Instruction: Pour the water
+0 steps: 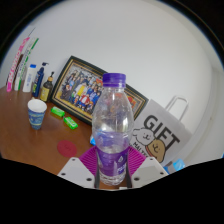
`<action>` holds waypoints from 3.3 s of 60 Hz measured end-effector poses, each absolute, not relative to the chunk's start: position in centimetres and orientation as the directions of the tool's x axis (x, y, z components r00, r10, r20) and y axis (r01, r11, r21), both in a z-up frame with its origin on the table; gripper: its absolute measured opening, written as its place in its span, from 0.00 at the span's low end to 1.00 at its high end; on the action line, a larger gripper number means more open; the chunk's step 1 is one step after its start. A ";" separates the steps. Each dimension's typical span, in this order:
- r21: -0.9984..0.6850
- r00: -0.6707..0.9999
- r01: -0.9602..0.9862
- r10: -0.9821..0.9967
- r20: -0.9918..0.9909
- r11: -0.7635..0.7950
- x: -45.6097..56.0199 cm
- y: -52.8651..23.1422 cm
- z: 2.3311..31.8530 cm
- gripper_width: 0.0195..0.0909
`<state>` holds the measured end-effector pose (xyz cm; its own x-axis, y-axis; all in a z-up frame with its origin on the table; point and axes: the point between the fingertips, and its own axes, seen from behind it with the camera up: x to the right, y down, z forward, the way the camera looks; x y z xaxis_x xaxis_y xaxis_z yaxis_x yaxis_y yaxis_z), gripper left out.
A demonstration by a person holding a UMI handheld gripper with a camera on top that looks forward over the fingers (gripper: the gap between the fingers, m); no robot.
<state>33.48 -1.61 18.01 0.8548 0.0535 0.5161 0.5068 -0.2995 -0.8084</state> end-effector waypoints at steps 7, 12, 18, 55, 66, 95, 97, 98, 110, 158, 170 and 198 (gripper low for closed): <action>-0.653 0.695 0.701 0.066 0.716 -0.286 30.2 1.7 20.6 0.23; -0.522 0.560 0.809 0.086 0.824 -0.272 27.7 3.9 21.6 0.23; -0.315 0.348 0.919 0.114 0.931 -0.238 24.6 6.1 22.2 0.23; 0.388 -0.357 0.916 0.237 0.904 -0.099 17.4 9.7 19.5 0.23; 0.035 0.009 0.985 0.251 0.968 -0.169 17.9 8.9 20.2 0.23; -0.920 0.984 0.148 0.150 0.099 -0.364 20.3 7.7 15.2 0.23; -0.924 0.984 0.140 0.150 0.091 -0.356 20.1 7.9 14.4 0.23; -0.926 0.984 0.137 0.154 0.087 -0.351 20.2 8.0 13.9 0.23; -0.932 0.986 0.036 0.167 -0.026 -0.361 20.3 9.0 9.0 0.23; -0.787 0.999 -0.012 -0.041 0.017 -0.617 14.5 -7.5 15.3 0.93; -0.769 0.999 0.009 -0.028 0.035 -0.640 8.3 -15.5 20.6 0.92; -0.778 1.000 0.007 -0.011 0.018 -0.628 2.4 -20.9 22.7 0.93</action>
